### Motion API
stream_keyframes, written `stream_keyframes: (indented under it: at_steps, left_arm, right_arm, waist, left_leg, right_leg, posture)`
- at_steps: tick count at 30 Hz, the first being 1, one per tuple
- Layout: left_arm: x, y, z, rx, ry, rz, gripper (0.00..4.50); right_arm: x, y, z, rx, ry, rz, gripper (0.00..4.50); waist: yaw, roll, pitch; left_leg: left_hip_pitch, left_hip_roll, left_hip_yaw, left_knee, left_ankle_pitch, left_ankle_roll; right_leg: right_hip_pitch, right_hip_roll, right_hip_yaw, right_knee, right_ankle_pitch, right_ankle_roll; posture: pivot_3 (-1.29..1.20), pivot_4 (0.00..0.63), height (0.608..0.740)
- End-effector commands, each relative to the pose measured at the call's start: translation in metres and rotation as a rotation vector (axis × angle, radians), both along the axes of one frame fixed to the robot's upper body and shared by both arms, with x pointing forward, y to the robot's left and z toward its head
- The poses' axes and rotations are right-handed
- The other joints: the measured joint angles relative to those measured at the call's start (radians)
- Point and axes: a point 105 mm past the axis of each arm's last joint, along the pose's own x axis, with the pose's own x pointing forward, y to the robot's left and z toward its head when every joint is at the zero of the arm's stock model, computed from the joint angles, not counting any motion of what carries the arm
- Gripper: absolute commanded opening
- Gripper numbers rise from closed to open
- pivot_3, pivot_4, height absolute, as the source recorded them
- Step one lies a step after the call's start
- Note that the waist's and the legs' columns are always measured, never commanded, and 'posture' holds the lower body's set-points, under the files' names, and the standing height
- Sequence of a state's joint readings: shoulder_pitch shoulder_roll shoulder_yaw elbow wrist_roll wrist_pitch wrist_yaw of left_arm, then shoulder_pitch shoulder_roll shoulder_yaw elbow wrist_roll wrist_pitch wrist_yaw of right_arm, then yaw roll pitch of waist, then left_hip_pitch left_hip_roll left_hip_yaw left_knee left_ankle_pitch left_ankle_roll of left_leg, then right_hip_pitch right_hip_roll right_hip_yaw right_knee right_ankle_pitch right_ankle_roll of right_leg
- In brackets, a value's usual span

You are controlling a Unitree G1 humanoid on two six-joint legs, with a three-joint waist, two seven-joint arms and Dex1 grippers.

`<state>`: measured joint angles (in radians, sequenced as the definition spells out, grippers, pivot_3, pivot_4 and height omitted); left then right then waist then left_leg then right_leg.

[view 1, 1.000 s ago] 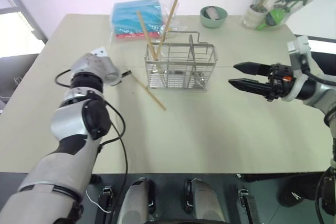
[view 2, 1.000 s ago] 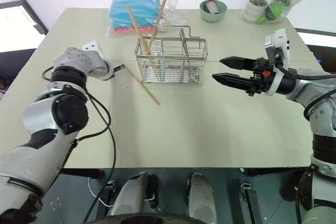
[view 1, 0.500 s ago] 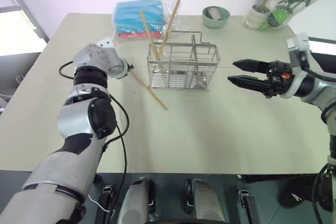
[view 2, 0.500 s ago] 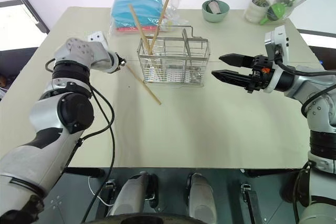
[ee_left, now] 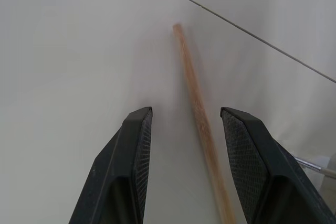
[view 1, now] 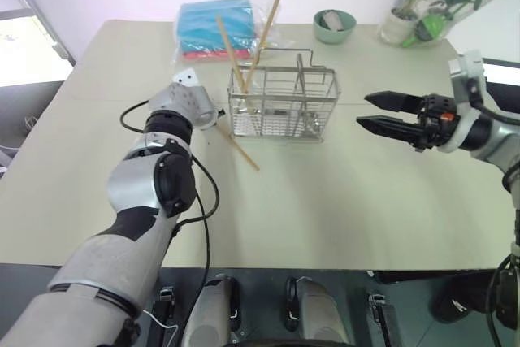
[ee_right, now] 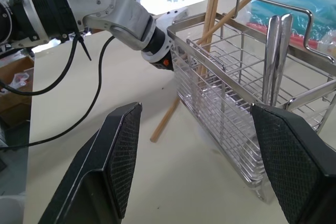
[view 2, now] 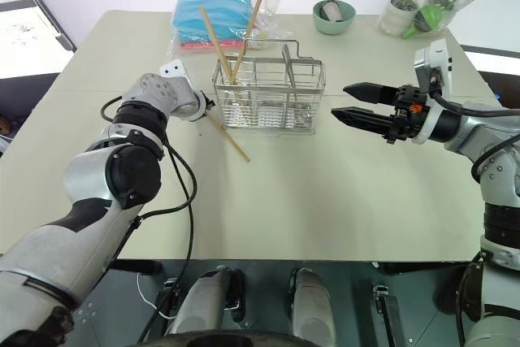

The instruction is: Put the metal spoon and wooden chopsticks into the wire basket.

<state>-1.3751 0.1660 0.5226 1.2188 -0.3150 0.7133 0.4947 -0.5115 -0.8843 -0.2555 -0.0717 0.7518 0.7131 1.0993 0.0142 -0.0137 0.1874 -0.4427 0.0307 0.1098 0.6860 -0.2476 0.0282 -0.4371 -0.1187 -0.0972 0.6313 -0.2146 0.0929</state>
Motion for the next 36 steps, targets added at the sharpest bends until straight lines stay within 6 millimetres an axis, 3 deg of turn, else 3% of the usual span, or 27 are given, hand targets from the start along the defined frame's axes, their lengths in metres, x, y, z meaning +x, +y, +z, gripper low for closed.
stream_keyframes:
  at_steps: [1, 6, 8, 11, 12, 19, 23, 25, 29, 33, 36]
  left_arm:
    - [0.000, -0.003, -0.004, 0.027, 0.000, -0.010, 2.16]
    - [-0.001, -0.007, -0.014, 0.038, 0.010, -0.027, 2.16]
    - [-0.001, -0.007, -0.015, 0.040, 0.005, -0.026, 1.61]
    - [-0.001, -0.008, -0.015, 0.042, 0.002, -0.028, 0.35]
    - [-0.001, -0.007, -0.015, 0.044, 0.002, -0.028, 0.12]
    - [0.000, -0.001, -0.013, 0.061, 0.001, -0.011, 0.12]
    - [0.002, 0.018, -0.001, 0.095, -0.028, 0.025, 0.12]
    - [0.007, 0.034, 0.014, 0.140, -0.083, 0.040, 0.12]
    - [0.016, 0.074, 0.064, 0.184, -0.300, 0.077, 0.12]
    - [0.017, 0.090, 0.157, 0.067, -0.753, -0.024, 0.12]
    - [-0.003, 0.089, 0.221, 0.001, -1.065, -0.160, 0.12]
  right_arm:
    - [-0.006, -0.001, 0.016, 0.001, -0.071, -0.008, 3.39]
    - [-0.007, 0.000, 0.016, 0.008, -0.076, -0.008, 3.39]
    - [-0.007, 0.001, 0.016, 0.009, -0.077, -0.009, 3.39]
    - [-0.007, 0.000, 0.016, 0.011, -0.077, -0.011, 3.39]
    - [-0.007, 0.000, 0.016, 0.012, -0.078, -0.012, 3.39]
    - [-0.007, -0.002, 0.017, 0.013, -0.082, -0.018, 3.39]
    - [-0.005, 0.000, 0.018, 0.011, -0.085, -0.017, 3.39]
    - [-0.004, -0.001, 0.018, 0.008, -0.084, -0.016, 3.39]
    - [-0.003, -0.004, 0.017, -0.021, -0.079, -0.020, 3.39]
    - [-0.003, -0.010, 0.018, -0.035, -0.076, -0.036, 3.39]
    - [-0.002, -0.015, 0.022, -0.032, -0.080, -0.058, 3.39]
  waist:
    - [0.000, 0.000, 0.000]
    - [0.001, 0.001, 0.000]
    - [0.001, 0.001, 0.000]
    - [0.002, 0.001, 0.000]
    - [0.002, 0.001, 0.000]
    - [0.000, 0.001, 0.000]
    - [-0.001, 0.001, 0.000]
    - [-0.005, 0.000, 0.000]
    - [-0.008, 0.000, 0.000]
    - [-0.004, 0.000, 0.000]
    - [0.002, 0.000, 0.000]
  left_leg:
    - [0.000, 0.000, 0.000, 0.000, 0.000, 0.000]
    - [0.001, 0.000, 0.000, 0.000, 0.000, 0.000]
    - [0.001, 0.000, 0.000, 0.000, 0.000, 0.000]
    - [0.001, 0.000, 0.000, 0.000, 0.000, 0.000]
    - [0.001, 0.000, 0.000, 0.000, 0.000, 0.000]
    - [0.001, 0.000, 0.000, 0.000, 0.000, 0.000]
    - [0.001, 0.000, -0.001, 0.000, 0.000, 0.000]
    - [0.001, 0.000, 0.000, 0.000, 0.000, 0.000]
    - [0.000, 0.000, 0.000, -0.001, 0.000, 0.000]
    - [-0.001, 0.001, 0.001, -0.001, 0.000, -0.001]
    - [-0.002, 0.001, 0.001, -0.001, 0.000, -0.001]
  right_leg:
    - [0.000, 0.000, 0.000, 0.000, 0.000, 0.000]
    - [0.001, 0.000, 0.000, 0.000, 0.000, 0.000]
    - [0.001, 0.000, 0.000, 0.000, 0.000, 0.000]
    - [0.001, 0.000, 0.000, 0.000, 0.000, 0.000]
    - [0.001, 0.000, 0.000, 0.000, 0.000, 0.000]
    - [0.001, 0.000, 0.000, 0.000, 0.000, 0.000]
    - [0.001, 0.000, 0.000, 0.000, 0.000, 0.000]
    - [0.001, 0.000, 0.000, 0.000, 0.000, 0.000]
    - [-0.002, 0.001, 0.000, 0.001, 0.000, 0.000]
    - [-0.003, 0.001, 0.000, 0.000, 0.000, 0.000]
    - [-0.002, 0.000, 0.000, 0.000, 0.000, 0.000]
  posture:
    - [0.00, 0.150, 0.715]
    - [0.00, 0.150, 0.715]
    - [0.00, 0.150, 0.715]
    - [0.00, 0.150, 0.715]
    - [0.00, 0.150, 0.715]
    - [0.00, 0.150, 0.715]
    - [0.00, 0.150, 0.715]
    - [0.00, 0.150, 0.715]
    - [0.00, 0.150, 0.715]
    - [0.00, 0.150, 0.715]
    - [0.00, 0.150, 0.715]
